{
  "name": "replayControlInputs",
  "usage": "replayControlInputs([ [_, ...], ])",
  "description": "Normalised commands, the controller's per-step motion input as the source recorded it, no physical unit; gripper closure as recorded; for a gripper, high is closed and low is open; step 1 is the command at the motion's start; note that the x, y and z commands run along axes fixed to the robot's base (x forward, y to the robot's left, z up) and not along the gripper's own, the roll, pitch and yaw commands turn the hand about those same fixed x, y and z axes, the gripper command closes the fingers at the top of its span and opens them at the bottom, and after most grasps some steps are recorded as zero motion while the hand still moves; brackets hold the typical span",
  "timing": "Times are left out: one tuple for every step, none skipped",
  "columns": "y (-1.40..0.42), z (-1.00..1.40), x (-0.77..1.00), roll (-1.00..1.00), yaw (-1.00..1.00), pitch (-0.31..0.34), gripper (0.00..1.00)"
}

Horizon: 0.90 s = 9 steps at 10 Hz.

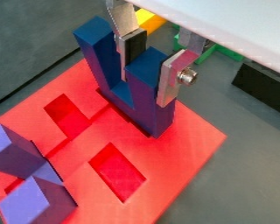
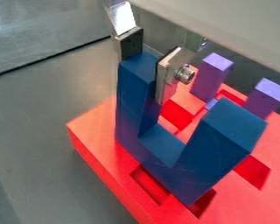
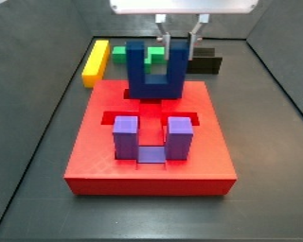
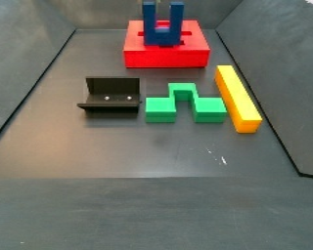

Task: Pick up the blue object. Move up. Place the blue object on the fixture. Regrasp the blue object. Move to above the board. Insert the blue object.
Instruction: Insert the blue object.

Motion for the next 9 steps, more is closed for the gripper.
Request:
replayControlInputs([
  [0.0,-0.32,0.09,-0.12,0.0,0.186,1.0],
  [0.1,-0.18,0.0,-0.24,0.0,0.166,1.0],
  [0.15,0.0,-0.17,-0.37,0.0,0.07,1.0],
  [0.2,0.01,-0.3,-0.37,0.0,-0.01,1.0],
  [0.18,0.1,-0.32,-0.33,-0.01,-0.053,1.0],
  [0.1,0.13,-0.23,-0.28,-0.05,-0.037,1.0],
  [0.0,0.2,-0.01,-0.24,-0.04,-0.02,1.0],
  [-0.11,0.11,0.28,-0.1,-0.13,0.0,1.0],
  [-0.22,0.12,0.65,0.03,-0.32,0.034,1.0],
])
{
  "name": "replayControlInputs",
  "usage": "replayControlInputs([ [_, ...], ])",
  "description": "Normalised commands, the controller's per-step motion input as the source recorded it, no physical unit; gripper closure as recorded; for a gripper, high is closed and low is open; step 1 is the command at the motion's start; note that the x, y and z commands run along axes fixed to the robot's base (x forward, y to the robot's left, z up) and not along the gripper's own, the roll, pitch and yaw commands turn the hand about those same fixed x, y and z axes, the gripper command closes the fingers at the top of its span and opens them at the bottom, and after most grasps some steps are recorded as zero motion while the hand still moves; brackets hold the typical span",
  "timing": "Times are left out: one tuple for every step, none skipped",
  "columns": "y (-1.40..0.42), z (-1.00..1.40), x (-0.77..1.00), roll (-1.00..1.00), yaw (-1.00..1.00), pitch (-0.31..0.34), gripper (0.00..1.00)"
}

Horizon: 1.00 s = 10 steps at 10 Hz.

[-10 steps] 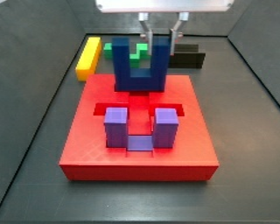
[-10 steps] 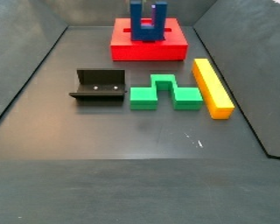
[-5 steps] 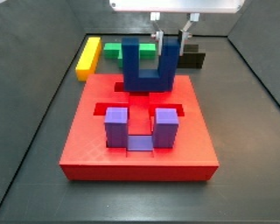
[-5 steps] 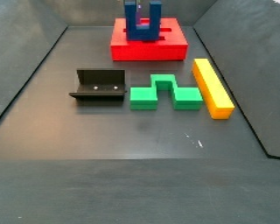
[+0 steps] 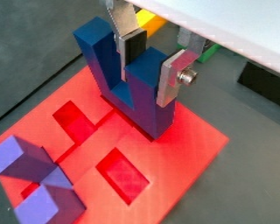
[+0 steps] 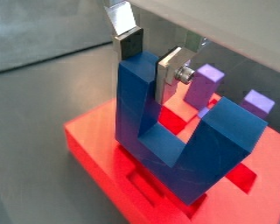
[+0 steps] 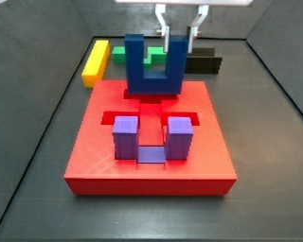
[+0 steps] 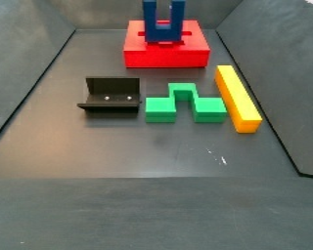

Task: Pick up the blue object. Move up. Place the blue object on the fixture. Regrasp the blue object. Move to above the board. Insert the blue object.
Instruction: Insert the blue object.

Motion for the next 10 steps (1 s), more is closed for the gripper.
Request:
replayControlInputs([
  [-0.15,0.06,0.56,0.14,-0.35,0.073,1.0],
  [-0.09,0.0,0.27,0.29,-0.4,0.094,1.0],
  [0.0,0.0,-0.15,0.23,-0.48,0.023,1.0],
  [0.0,0.1,-0.3,0.08,-0.45,0.0,1.0],
  [0.0,0.19,-0.41,0.01,-0.37,-0.08,1.0],
  [0.0,0.18,-0.37,0.0,-0.13,-0.114,1.0],
  [0.0,0.11,-0.11,0.0,0.0,-0.114,1.0],
  [-0.02,0.0,0.14,0.0,0.18,-0.066,1.0],
  [0.0,0.0,0.35,0.0,0.3,-0.003,1.0],
  [0.0,0.0,0.22,0.0,0.27,0.0,1.0],
])
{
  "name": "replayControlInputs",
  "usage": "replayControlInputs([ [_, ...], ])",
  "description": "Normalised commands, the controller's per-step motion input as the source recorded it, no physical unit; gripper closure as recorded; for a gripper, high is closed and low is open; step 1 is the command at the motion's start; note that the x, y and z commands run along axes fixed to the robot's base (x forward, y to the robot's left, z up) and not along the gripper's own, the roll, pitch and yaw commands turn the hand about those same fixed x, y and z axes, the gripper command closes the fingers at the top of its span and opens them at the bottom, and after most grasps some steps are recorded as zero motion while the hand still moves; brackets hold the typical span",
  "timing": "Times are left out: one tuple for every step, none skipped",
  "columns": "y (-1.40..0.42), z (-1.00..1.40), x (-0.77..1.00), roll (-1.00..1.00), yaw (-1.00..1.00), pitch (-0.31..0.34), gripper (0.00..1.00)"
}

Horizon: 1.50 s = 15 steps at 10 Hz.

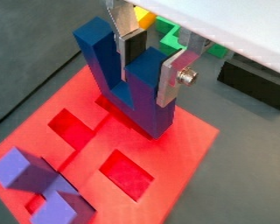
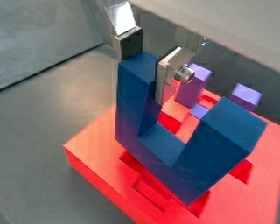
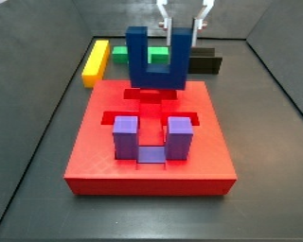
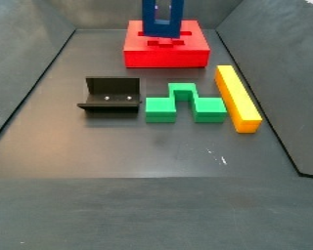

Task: Pick up the blue object. Move up. Place the blue object on the fixture. Regrasp the blue object. Move to above the board. Insert the blue object.
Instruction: Insert the blue object.

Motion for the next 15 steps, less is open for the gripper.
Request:
replayControlInputs([
  [0.0,0.0,0.05,0.01,0.21,0.0,1.0],
  [0.0,0.0,0.0,0.01,0.19,0.0,1.0],
  [0.0,0.0,0.0,0.05,0.22,-0.037,1.0],
  [0.02,0.0,0.0,0.02,0.25,-0.03,1.0],
  [0.0,0.0,-0.01,0.02,0.22,-0.004,1.0],
  [0.0,0.0,0.0,0.02,0.21,-0.019,1.0],
  [0.0,0.0,0.0,0.03,0.23,-0.02,1.0],
  [0.0,0.0,-0.07,0.01,0.18,-0.014,1.0],
  [0.0,0.0,-0.16,0.0,0.02,-0.029,1.0],
  [0.0,-0.13,-0.17,0.03,0.0,-0.029,1.0],
  [0.0,-0.16,-0.09,0.08,0.0,-0.004,1.0],
  [0.0,-0.14,-0.03,0.12,-0.05,0.0,1.0],
  [0.0,-0.12,0.0,0.1,-0.05,0.0,1.0],
  [0.0,-0.17,0.0,0.13,-0.05,0.0,1.0],
  [0.0,-0.23,0.0,0.14,-0.03,0.0,1.0],
])
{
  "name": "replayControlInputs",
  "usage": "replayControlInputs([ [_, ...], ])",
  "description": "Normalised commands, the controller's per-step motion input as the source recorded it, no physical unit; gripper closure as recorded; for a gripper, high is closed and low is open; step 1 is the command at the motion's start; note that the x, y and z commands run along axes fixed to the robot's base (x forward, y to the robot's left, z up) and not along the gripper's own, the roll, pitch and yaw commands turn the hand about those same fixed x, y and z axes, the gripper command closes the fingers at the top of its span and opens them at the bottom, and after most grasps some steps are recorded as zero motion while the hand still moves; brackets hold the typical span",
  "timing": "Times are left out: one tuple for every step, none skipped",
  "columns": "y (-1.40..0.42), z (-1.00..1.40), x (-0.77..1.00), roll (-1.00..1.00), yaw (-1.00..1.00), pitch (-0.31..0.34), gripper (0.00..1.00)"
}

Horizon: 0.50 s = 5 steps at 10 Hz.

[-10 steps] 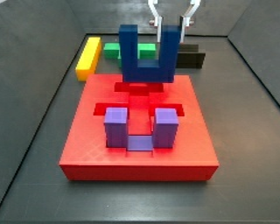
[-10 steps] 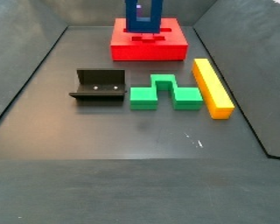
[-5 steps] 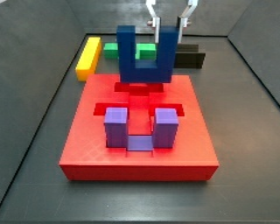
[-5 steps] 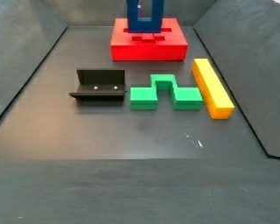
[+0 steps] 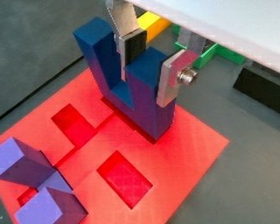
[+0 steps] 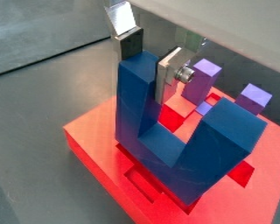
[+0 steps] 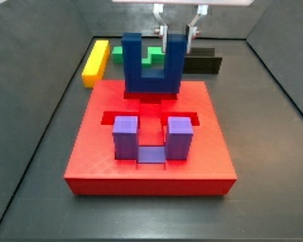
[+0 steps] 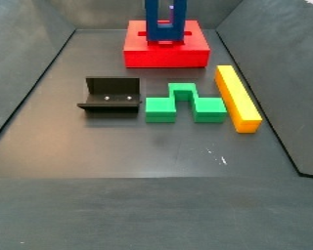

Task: Pick up the blue object. Move up. Place the blue object on the fixture. Regrasp the blue object. Move to above the board. Insert the blue object.
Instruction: Insert the blue object.

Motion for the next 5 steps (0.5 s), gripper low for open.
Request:
replayControlInputs([
  [0.0,-0.23,-0.02,0.12,-0.02,-0.003,1.0],
  [-0.01,-0.19,0.0,0.02,0.0,-0.023,1.0],
  [-0.11,-0.09,0.07,0.02,0.08,-0.007,1.0],
  [-0.12,-0.07,0.06,0.02,0.07,0.0,1.0],
  [-0.11,-0.1,0.05,0.04,0.05,0.0,1.0],
])
